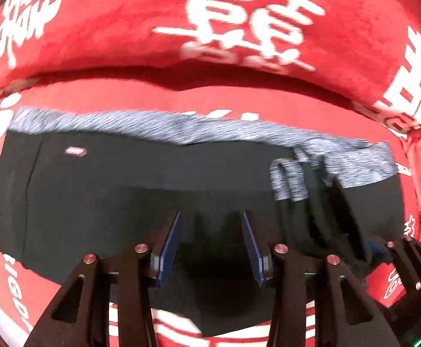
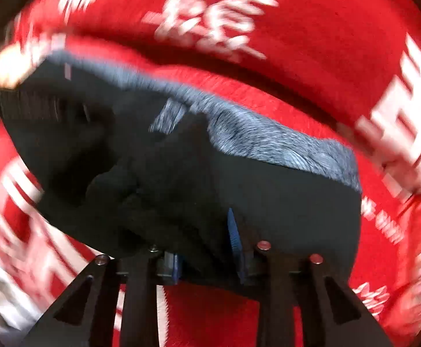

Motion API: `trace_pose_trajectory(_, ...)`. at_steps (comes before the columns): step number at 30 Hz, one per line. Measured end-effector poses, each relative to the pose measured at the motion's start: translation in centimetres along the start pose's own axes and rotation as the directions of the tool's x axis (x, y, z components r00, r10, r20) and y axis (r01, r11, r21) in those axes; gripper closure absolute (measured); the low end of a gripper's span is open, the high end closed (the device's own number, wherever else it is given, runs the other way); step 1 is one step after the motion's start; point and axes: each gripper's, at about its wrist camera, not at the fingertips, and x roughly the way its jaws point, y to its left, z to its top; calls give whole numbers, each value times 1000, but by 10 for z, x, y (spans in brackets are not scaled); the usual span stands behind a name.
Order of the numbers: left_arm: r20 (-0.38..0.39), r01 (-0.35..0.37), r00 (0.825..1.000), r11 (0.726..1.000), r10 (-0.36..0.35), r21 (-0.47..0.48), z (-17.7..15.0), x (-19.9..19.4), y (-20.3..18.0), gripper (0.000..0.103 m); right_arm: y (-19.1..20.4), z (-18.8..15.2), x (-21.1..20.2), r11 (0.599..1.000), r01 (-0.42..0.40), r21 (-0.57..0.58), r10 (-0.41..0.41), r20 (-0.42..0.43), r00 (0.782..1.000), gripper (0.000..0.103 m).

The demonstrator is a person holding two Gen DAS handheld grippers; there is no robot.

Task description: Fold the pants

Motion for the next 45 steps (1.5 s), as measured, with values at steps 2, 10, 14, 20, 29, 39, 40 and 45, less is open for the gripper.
trace_pose_trajectory(2,-6,8,1000,1000,-8,-2,-4,-3,7,58,14,-3,-8,996,57,-73,-56,14,998,53)
trace_pose_trajectory(10,-34,204,979,978,-202,50,8,-15,-21,58,-76,-21,-40,793,-412,448,415,97,905,43)
trace_pose_trajectory(14,-94,286,956,954,-277,88,16,-2,-64,58,-132,-70,-3,325,-548,771,596,283,752,43)
trace_pose_trajectory(20,-184,291,947,946,-263,144,12,25,-99,58,-145,-101,18,74,-570,819,602,419,680,44)
trace_pose_trajectory(29,-142,229,969,949,-202,218,12,19,-110,67,-142,-111,58,-117,-563,818,633,498,593,98)
trace_pose_trajectory(39,-141,163,981,964,-135,210,-9,26,-91,66,-124,-102,57,65,-551,832,695,359,623,98)
trace_pose_trajectory(40,-131,162,982,967,-138,196,-10,26,-88,58,-122,-103,62,58,-546,836,701,356,618,98)
trace_pose_trajectory(45,-87,149,987,976,-136,159,-3,14,-76,44,-120,-99,50,130,-563,816,704,324,632,79)
